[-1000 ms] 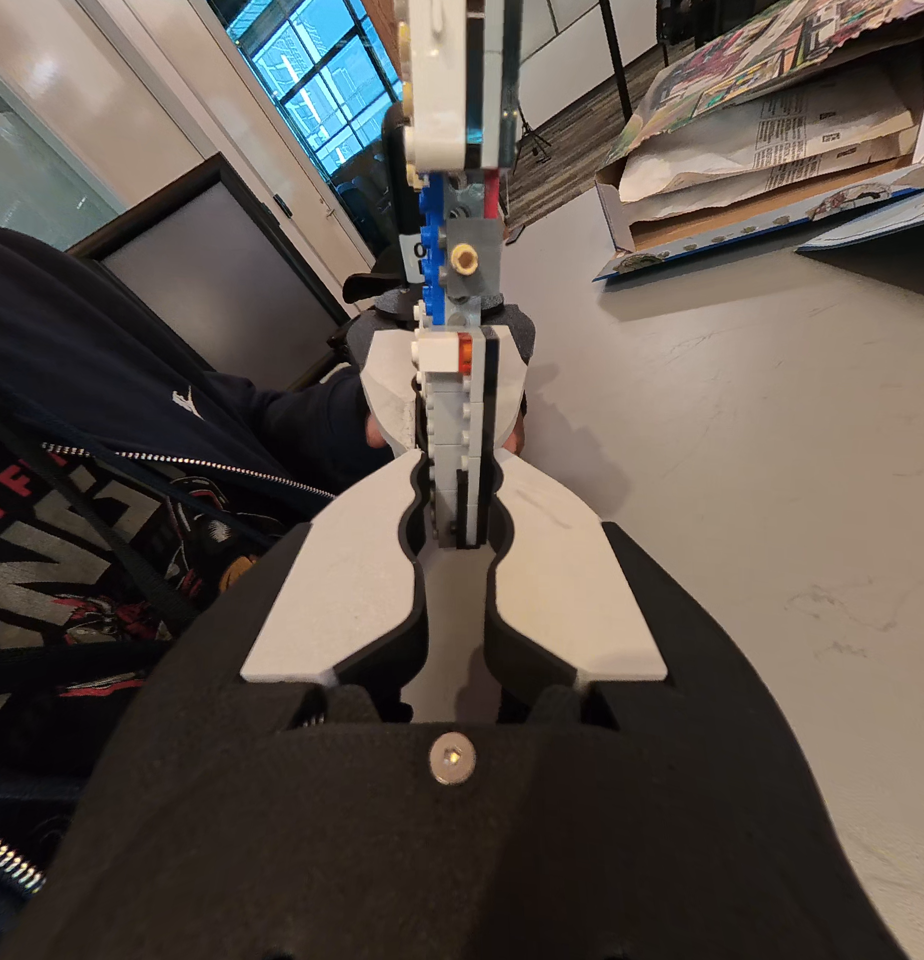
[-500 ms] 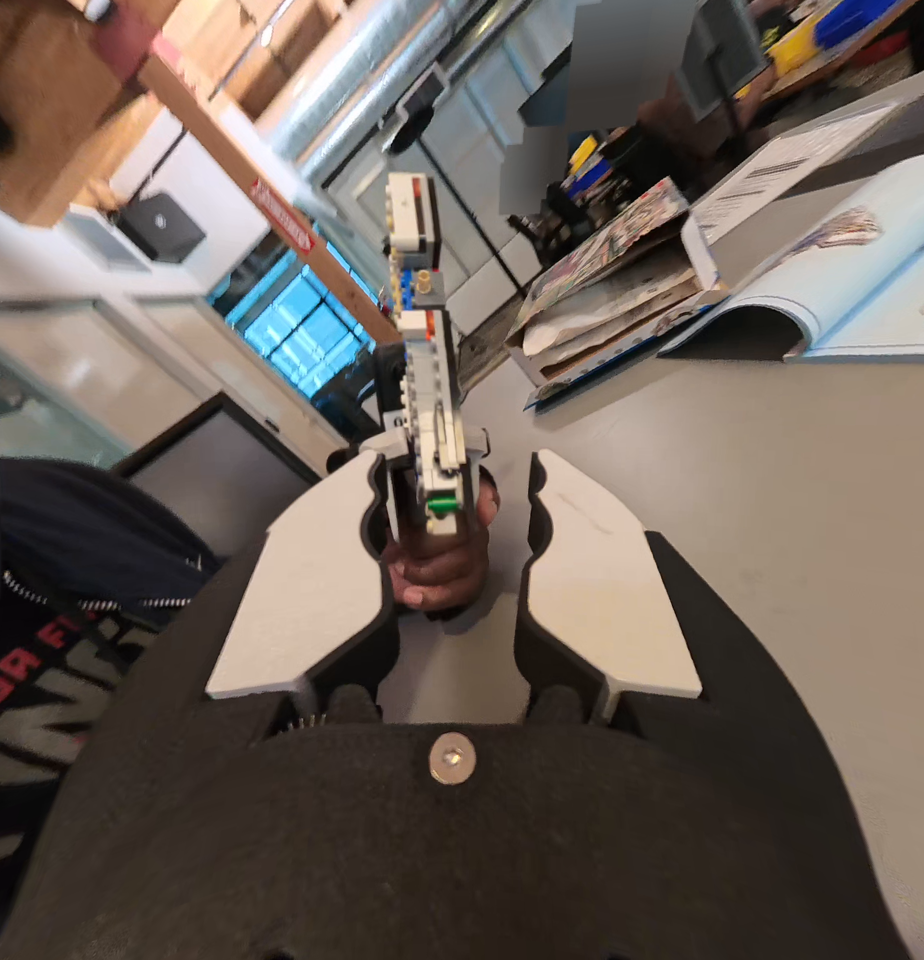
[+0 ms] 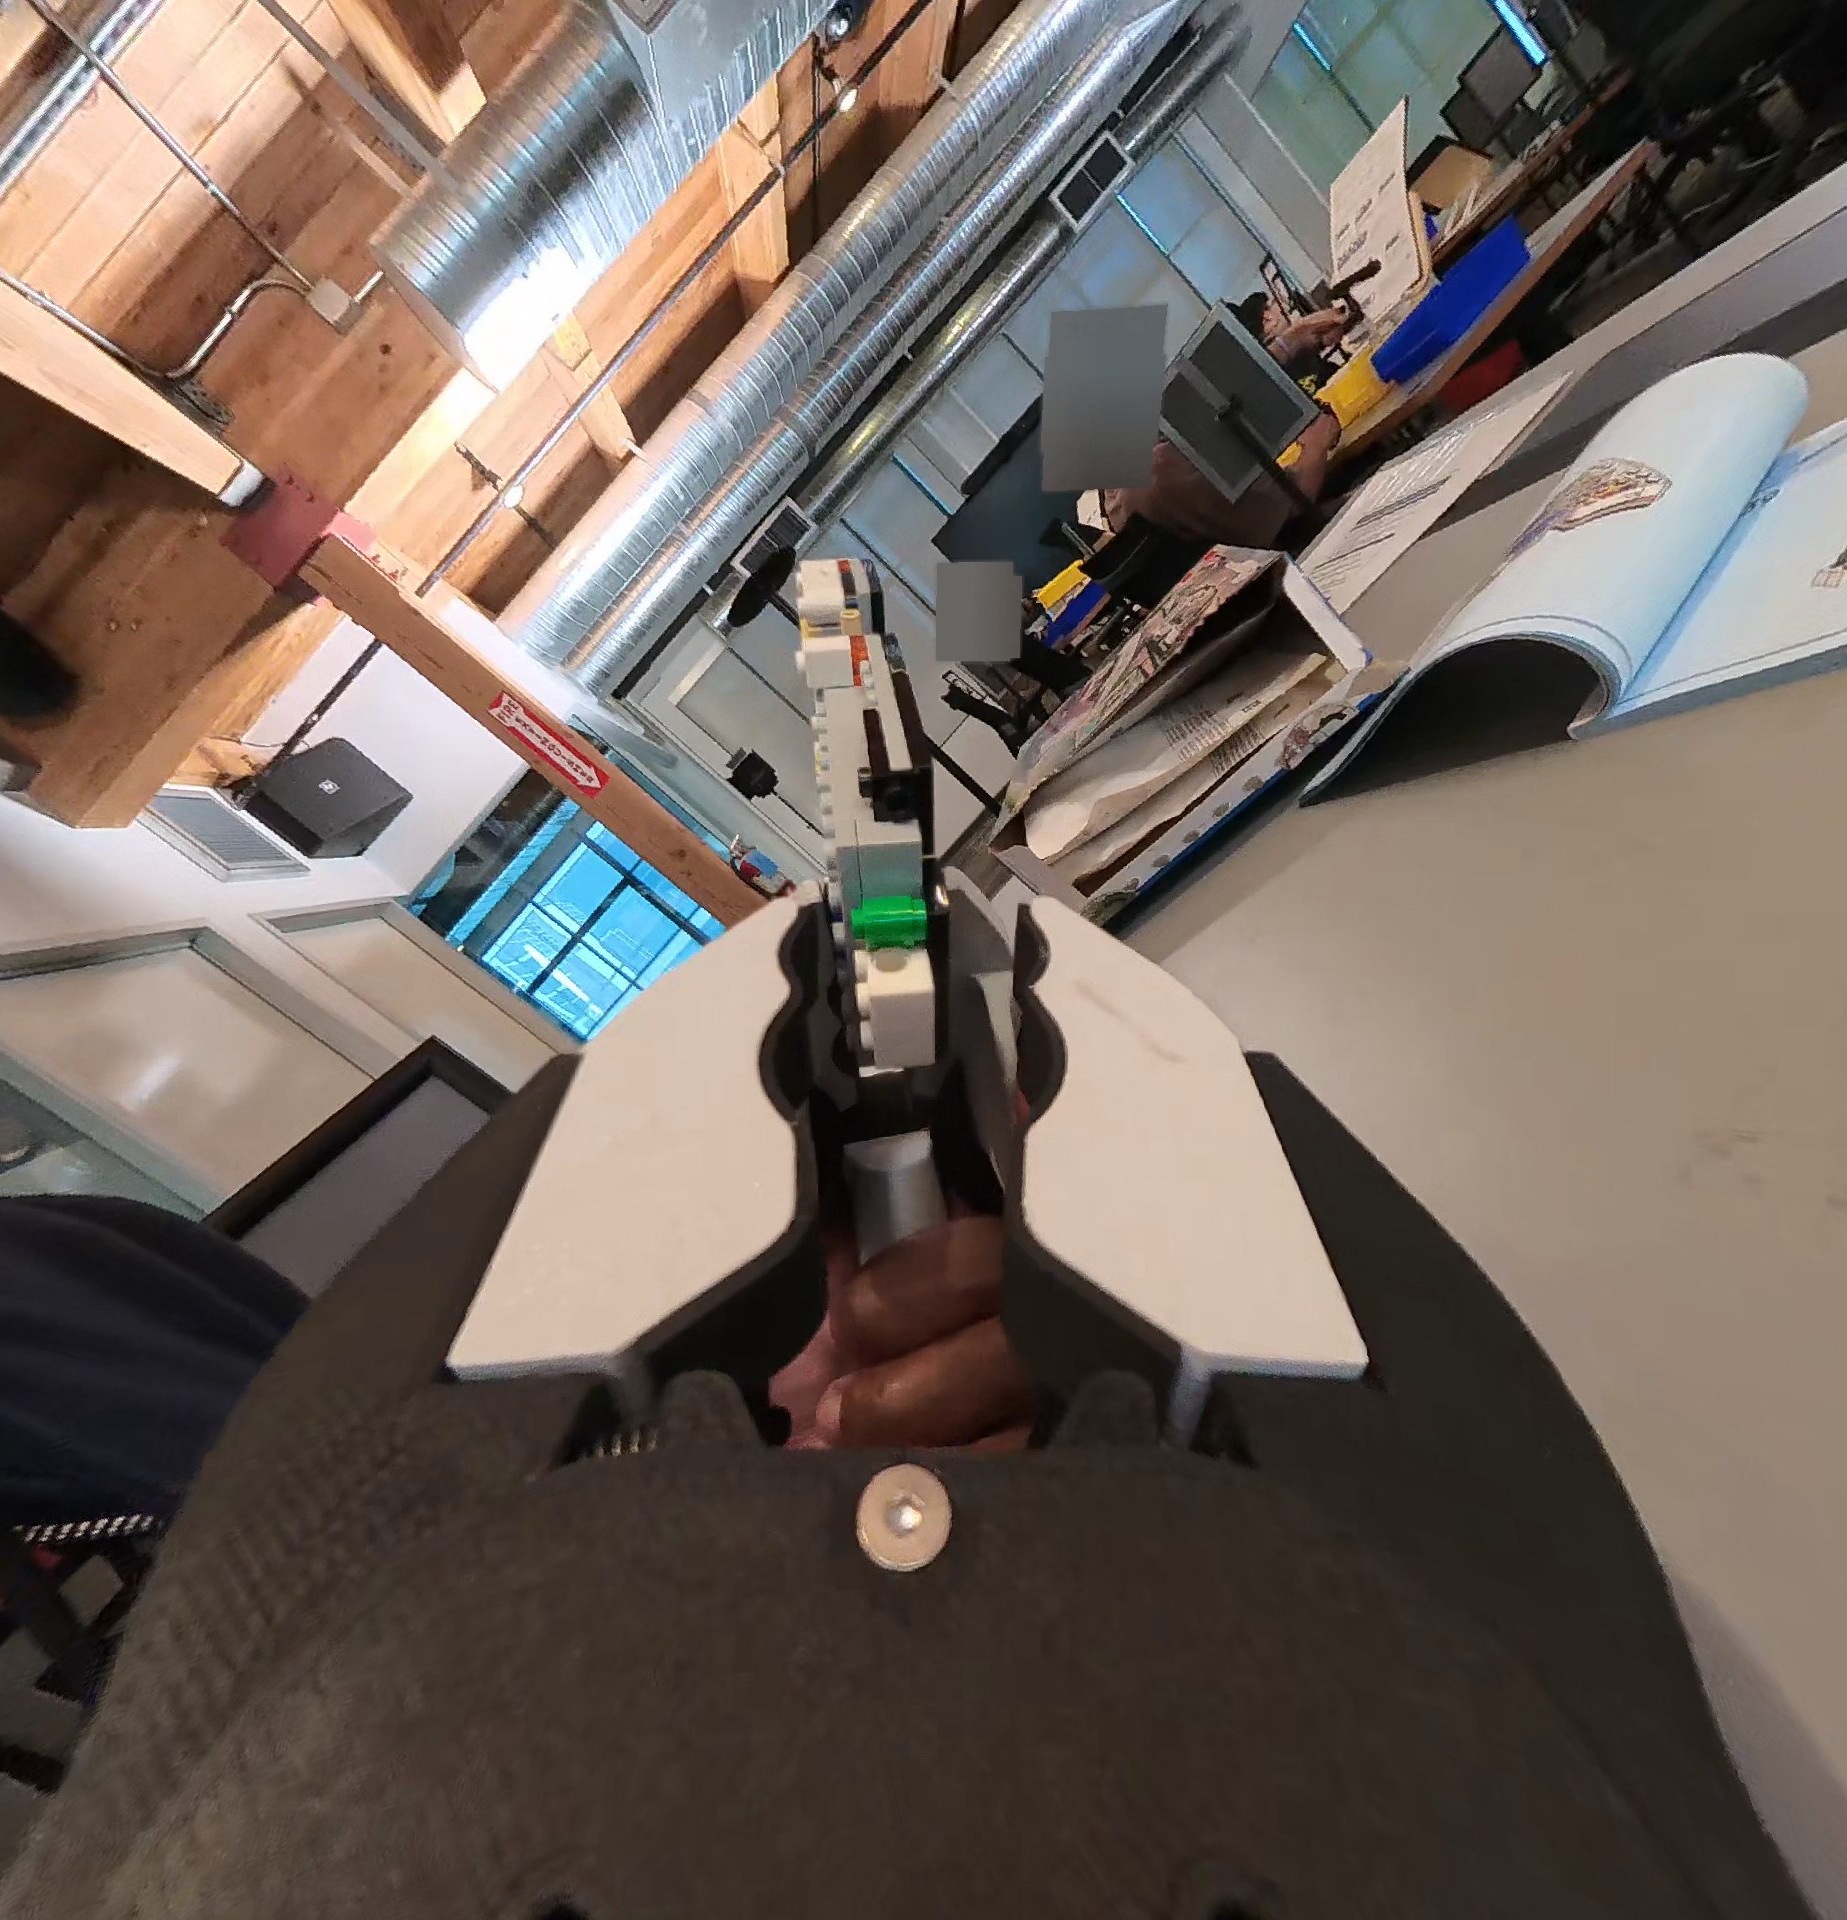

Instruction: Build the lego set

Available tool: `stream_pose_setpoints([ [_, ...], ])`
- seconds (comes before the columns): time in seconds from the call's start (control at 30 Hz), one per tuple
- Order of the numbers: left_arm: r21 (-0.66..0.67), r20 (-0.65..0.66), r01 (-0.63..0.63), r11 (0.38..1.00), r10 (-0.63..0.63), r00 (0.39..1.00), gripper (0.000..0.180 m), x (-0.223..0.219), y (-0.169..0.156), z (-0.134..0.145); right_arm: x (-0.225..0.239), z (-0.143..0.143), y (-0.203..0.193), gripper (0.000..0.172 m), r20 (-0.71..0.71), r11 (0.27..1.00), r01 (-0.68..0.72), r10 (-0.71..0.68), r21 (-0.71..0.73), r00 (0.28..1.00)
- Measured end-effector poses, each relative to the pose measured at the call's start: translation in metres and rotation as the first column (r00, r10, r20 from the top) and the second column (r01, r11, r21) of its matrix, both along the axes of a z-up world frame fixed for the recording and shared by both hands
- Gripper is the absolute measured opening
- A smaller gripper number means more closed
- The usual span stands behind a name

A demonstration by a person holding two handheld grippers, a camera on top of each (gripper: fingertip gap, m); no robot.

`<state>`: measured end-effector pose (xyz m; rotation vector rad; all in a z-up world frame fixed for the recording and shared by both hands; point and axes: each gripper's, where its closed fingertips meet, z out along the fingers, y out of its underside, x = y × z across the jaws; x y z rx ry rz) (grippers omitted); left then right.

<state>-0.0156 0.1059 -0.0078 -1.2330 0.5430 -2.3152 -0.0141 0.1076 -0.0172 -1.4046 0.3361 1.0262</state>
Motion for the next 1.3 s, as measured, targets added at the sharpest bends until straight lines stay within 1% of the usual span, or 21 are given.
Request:
stream_pose_setpoints([
  [0.1, 0.002, 0.009, -0.016, 1.0, 0.016, 1.0, 0.02, 0.0, 0.0, 0.001, -0.001, -0.001, 0.001, 0.032, 0.01, 1.0, 0.012, -0.012, -0.012, 1.0],
  [0.33, 0.003, 0.009, -0.018, 1.0, 0.018, 1.0, 0.02, 0.002, -0.002, 0.001, 0.0, 0.004, -0.002, 0.021, 0.005, 0.998, 0.048, -0.048, 0.038, 0.999],
  [0.6, -0.004, 0.012, -0.009, 1.0, 0.009, 1.0, 0.02, 0.002, -0.004, 0.001, 0.0, 0.005, -0.004, 0.02, 0.033, 0.997, 0.045, -0.047, 0.06, 0.998],
  [0.83, -0.016, -0.002, 0.016, 1.0, -0.016, 1.0, 0.02, 0.004, -0.006, 0.0, 0.001, 0.005, -0.006, 0.019, 0.025, 0.997, 0.035, -0.037, 0.062, 0.999],
  [1.03, 0.033, -0.044, 0.017, 0.999, -0.016, 0.999, 0.021, 0.005, -0.009, -0.001, 0.002, 0.005, -0.008, 0.019, 0.056, 0.996, 0.042, -0.047, 0.078, 0.997],
  [1.13, 0.053, -0.093, -0.023, 0.998, 0.028, 0.995, 0.027, 0.007, -0.006, -0.005, 0.004, 0.006, -0.009, 0.018, 0.079, 0.995, 0.062, -0.069, 0.084, 0.995],
  [1.3, 0.058, -0.083, -0.007, 0.998, 0.012, 0.996, 0.027, 0.006, -0.008, -0.004, 0.004, 0.007, -0.011, 0.018, 0.095, 0.994, 0.052, -0.061, 0.101, 0.994],
])
